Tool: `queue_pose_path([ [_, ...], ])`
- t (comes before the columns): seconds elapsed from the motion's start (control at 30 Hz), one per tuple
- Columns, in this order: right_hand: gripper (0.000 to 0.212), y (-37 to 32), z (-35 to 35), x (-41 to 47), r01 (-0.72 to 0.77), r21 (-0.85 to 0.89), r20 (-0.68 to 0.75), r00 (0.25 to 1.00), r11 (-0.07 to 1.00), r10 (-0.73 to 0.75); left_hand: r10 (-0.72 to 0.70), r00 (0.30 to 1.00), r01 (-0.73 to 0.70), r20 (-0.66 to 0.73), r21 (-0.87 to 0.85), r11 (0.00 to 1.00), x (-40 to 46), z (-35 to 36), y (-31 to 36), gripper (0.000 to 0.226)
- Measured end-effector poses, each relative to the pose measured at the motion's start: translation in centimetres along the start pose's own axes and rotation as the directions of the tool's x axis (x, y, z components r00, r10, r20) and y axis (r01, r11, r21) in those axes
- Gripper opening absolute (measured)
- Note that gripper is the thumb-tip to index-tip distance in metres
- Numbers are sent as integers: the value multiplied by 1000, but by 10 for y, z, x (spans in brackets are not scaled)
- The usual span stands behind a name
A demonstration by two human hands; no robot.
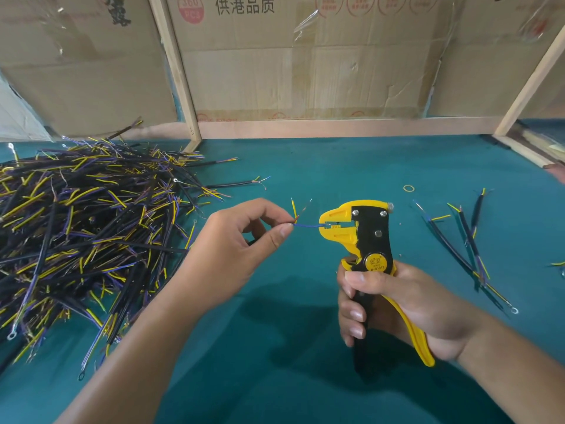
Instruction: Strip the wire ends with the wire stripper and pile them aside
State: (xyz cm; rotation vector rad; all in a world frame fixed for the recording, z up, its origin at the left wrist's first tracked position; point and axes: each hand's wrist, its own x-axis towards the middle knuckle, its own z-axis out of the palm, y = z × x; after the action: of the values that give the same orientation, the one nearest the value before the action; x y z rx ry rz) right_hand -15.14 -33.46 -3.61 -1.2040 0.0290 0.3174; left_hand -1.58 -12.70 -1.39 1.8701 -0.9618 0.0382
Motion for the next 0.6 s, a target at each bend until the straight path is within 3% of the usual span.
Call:
queue_pose_path([
  [0.6, 46, 0, 4, -1, -31, -38, -64, 998, 999, 28, -19, 1000, 19, 1, 8, 1000, 1, 0, -4, 8],
])
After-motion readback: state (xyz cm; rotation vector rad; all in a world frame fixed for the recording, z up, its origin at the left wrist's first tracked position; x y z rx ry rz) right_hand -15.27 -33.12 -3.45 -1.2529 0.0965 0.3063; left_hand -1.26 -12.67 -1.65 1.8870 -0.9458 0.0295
